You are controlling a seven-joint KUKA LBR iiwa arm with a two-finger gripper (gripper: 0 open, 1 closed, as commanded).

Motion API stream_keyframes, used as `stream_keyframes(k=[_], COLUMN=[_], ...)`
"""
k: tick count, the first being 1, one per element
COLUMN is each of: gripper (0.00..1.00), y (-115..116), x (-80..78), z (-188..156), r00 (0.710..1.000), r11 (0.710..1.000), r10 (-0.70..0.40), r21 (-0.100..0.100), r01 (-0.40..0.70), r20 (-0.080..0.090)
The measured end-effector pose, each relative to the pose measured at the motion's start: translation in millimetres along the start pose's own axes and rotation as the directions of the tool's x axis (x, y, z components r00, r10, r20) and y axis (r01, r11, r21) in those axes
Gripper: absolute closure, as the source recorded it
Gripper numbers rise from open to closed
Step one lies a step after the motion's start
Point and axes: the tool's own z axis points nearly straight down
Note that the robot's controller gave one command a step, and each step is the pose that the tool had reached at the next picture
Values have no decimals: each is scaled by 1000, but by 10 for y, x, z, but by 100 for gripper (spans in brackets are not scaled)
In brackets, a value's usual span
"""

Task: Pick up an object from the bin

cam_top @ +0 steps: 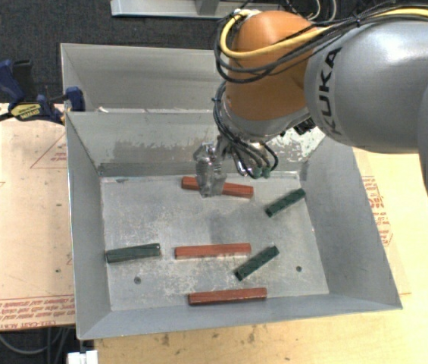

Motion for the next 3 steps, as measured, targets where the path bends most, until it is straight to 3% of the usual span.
stream_keyframes(k=[1,2,3], gripper=[100,0,0], y=[106,101,441], x=[-121,-123,-36], z=[371,348,1562], r00=[1000,1000,999], r11=[1000,1000,999], r10=[-22,-22,-38], r21=[0,0,-1], r01=[22,22,38], r20=[-9,-7,-14])
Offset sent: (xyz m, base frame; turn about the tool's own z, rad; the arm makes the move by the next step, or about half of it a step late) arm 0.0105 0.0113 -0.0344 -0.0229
